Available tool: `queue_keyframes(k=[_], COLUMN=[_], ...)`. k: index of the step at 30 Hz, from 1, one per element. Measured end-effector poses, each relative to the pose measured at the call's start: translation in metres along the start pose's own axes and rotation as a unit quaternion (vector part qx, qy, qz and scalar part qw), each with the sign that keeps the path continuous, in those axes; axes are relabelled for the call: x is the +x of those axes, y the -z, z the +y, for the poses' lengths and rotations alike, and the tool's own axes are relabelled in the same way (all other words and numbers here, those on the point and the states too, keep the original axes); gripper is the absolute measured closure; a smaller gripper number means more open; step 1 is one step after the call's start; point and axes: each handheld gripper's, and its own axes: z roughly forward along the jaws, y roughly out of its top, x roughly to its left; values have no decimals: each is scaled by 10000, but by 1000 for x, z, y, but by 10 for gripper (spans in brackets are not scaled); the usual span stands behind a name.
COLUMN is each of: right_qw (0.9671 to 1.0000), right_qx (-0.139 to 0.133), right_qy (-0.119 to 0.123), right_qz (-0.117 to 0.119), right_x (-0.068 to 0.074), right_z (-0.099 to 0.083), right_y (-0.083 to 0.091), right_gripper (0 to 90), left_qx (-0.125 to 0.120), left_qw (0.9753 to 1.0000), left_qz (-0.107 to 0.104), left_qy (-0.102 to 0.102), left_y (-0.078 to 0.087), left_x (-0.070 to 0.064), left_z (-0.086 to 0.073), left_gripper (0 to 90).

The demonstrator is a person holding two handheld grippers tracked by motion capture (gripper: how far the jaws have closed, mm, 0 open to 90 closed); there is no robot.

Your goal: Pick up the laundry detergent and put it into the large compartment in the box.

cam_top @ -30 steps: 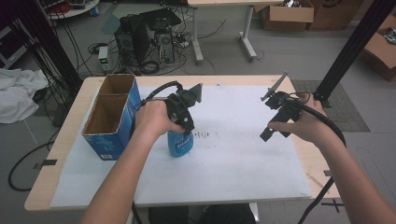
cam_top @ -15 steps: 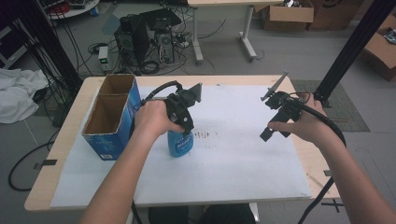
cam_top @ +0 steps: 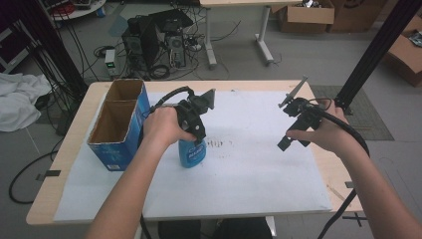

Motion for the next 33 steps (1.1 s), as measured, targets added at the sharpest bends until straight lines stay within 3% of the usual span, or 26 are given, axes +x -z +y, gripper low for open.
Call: queue_keyframes(k=[16, 28, 33], right_qw=[10000, 10000, 10000], right_qx=[-2, -23, -34], right_qy=[-34, -24, -24], right_qz=[6, 15, 6], right_x=[-3, -3, -3], right_z=[-3, -5, -5], right_y=[0, 1, 3], right_gripper=[213, 214, 214], left_qx=[45, 89, 90], left_qw=[10000, 9999, 9996], left_qz=[-71, 16, 96], left_qy=[38, 73, 258], left_y=[0, 2, 16], left_x=[1, -1, 2], left_z=[2, 3, 1], left_gripper=[371, 379, 381])
